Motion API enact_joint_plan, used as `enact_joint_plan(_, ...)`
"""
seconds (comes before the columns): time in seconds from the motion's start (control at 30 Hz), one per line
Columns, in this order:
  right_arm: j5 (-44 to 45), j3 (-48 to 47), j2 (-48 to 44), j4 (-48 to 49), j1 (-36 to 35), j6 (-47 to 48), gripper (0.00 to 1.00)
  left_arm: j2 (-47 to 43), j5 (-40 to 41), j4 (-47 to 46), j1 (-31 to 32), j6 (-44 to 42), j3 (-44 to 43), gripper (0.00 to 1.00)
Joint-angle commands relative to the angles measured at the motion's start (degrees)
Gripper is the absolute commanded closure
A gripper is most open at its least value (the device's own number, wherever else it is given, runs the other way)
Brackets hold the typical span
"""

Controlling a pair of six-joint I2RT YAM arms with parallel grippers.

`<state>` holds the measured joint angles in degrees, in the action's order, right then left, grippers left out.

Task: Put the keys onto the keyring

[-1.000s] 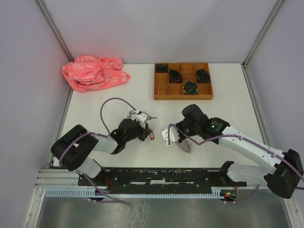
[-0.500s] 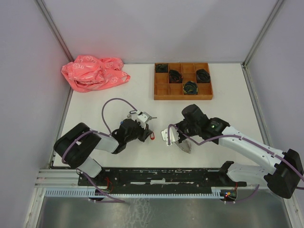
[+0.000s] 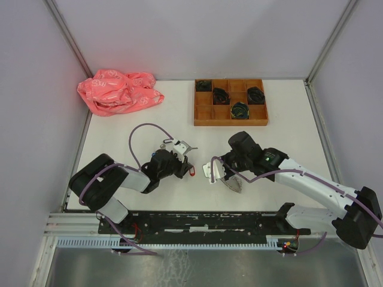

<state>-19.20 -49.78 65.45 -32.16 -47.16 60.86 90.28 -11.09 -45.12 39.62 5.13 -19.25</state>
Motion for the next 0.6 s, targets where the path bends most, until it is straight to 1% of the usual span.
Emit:
enact_joint_plan(0.0,-0.55,-2.62,-0.11,1.14,-0.22,-0.5,0.99,-0.36,-0.94,-2.49,-0.11,-3.35,-1.23,0.77)
enact_joint_plan(0.3,-0.75,-2.76,-0.03,0.87,-0.26,-0.57,0.99,-0.18,-1.49,-3.31,-0.13,-4.07,-1.5,0.75)
enact_joint_plan(0.57,-0.84,-2.78,0.13,0.79,-0.35,-0.56,0.99,0.04,-2.45,-3.66,-0.33,-4.55,-1.8,0.75)
